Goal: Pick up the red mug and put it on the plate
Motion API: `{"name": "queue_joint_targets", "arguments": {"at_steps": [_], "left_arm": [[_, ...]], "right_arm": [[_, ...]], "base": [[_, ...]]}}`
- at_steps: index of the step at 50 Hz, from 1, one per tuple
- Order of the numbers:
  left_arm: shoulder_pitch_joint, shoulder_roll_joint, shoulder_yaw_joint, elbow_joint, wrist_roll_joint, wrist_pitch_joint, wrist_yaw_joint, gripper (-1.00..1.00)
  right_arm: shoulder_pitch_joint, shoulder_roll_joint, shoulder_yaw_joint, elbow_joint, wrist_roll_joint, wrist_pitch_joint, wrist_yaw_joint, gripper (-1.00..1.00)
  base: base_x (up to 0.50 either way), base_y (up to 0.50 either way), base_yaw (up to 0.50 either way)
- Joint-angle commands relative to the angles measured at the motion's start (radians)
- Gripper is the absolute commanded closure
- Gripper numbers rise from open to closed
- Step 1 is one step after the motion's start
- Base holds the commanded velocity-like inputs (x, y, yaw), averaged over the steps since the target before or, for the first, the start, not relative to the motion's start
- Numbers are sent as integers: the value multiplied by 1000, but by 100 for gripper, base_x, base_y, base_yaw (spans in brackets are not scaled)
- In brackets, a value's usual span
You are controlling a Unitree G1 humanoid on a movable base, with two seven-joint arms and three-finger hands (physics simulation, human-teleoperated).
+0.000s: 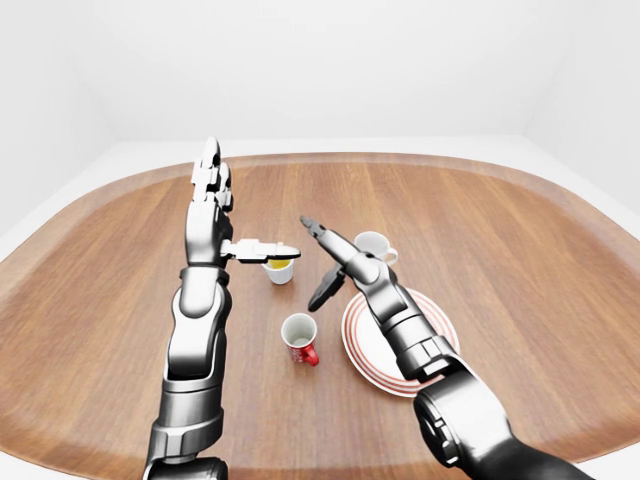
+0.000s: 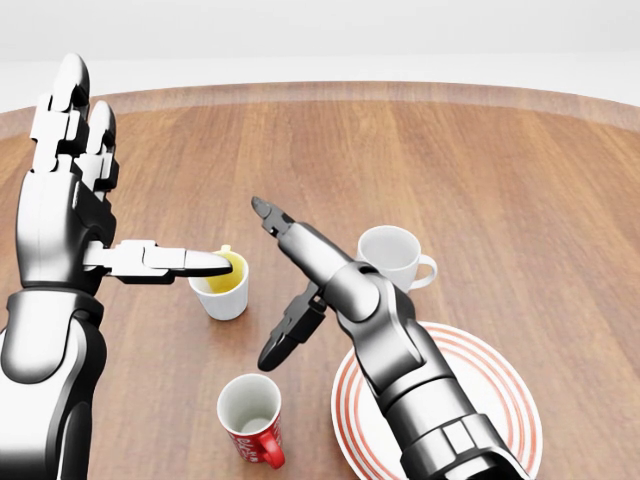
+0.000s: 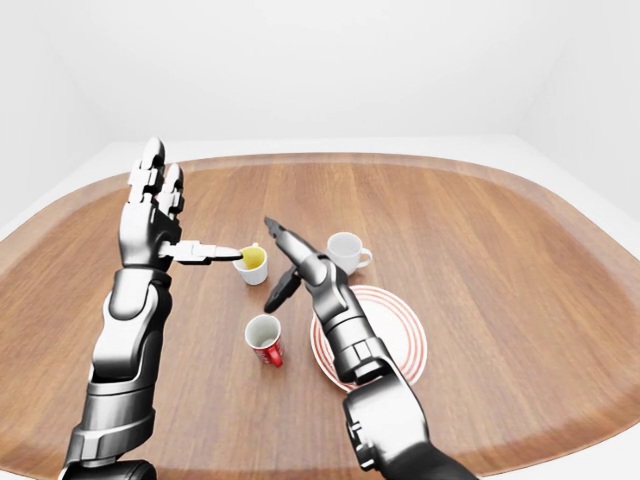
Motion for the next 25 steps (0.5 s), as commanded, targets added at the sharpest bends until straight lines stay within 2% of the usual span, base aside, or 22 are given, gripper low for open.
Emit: {"name": "queue_joint_targets", "arguments": {"at_steps": [1, 25], "left_arm": [[6, 2, 2, 0, -4, 0, -1, -100], [12, 6, 9, -8, -13, 0, -2, -100]], "right_arm": [[-22, 33, 13, 112, -25, 0, -23, -100], [-54, 86, 23, 279, -59, 0, -66, -100]], "base": [[0, 0, 0], [0, 0, 0]]}}
